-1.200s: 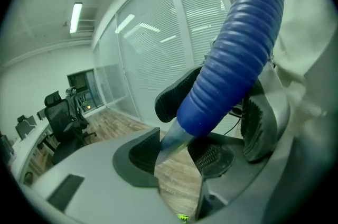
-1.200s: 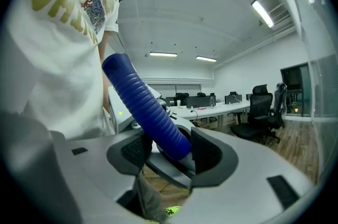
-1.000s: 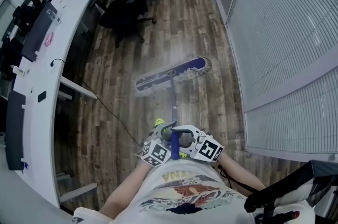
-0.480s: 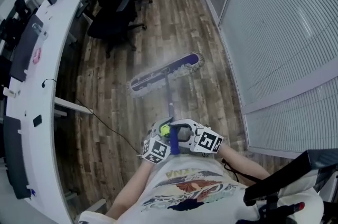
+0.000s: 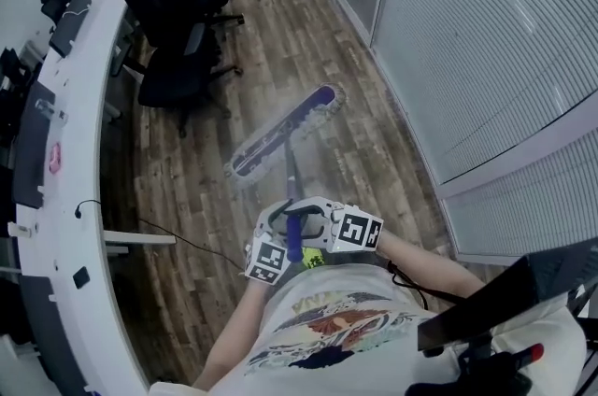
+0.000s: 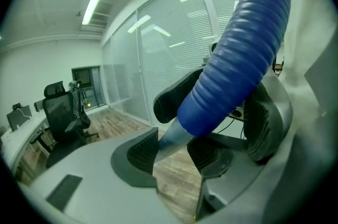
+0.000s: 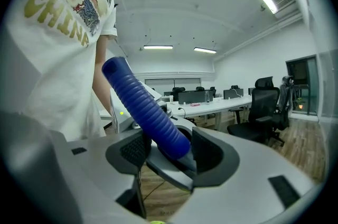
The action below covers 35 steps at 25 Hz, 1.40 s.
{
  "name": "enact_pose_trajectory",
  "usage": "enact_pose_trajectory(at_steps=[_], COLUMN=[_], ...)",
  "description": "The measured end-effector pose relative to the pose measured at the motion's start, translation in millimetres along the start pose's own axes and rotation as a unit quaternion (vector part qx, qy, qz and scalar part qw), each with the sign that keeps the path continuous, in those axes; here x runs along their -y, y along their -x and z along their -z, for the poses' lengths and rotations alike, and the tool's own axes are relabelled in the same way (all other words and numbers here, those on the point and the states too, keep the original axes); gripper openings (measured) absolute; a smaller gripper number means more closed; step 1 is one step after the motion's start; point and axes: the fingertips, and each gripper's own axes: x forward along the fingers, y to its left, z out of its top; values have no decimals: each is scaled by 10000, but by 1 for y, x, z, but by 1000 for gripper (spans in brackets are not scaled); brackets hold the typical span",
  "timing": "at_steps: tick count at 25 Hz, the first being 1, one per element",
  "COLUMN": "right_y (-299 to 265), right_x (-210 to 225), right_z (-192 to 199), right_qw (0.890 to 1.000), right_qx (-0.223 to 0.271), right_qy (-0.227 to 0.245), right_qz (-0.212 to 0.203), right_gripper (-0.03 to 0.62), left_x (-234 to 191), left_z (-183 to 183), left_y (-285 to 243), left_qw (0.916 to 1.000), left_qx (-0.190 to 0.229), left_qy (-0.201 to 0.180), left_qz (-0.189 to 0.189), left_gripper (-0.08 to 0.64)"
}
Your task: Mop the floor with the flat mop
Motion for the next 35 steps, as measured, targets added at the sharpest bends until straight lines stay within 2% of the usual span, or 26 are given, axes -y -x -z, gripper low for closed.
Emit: enact_pose_trajectory(at_steps=[8, 20, 24, 29, 35], right_y=[-4, 5, 8, 7, 8], right_x=[96, 324, 381, 405, 370], right_z=[-6, -13, -14, -19, -2], right_qw=[9998, 9998, 9999, 10000, 9996], right_qx=[167, 170, 104, 77, -200], right_qy=[-20, -29, -15, 6, -15], right_qz=[62, 55, 63, -34, 212], right_gripper=[229, 229, 229, 229, 227], left_x=[-75, -246, -289, -310, -279], left_z=[-14, -62, -75, -81, -61], left_y=[-57, -203, -238, -251, -237], left_qw=[10000, 9999, 9997, 9993, 9991], left_qx=[-1, -77, -118, -122, -256], left_qy=[17, 112, 137, 253, 155], left_qz=[62, -93, -157, -239, -287], left_gripper=[156, 156, 156, 156, 156])
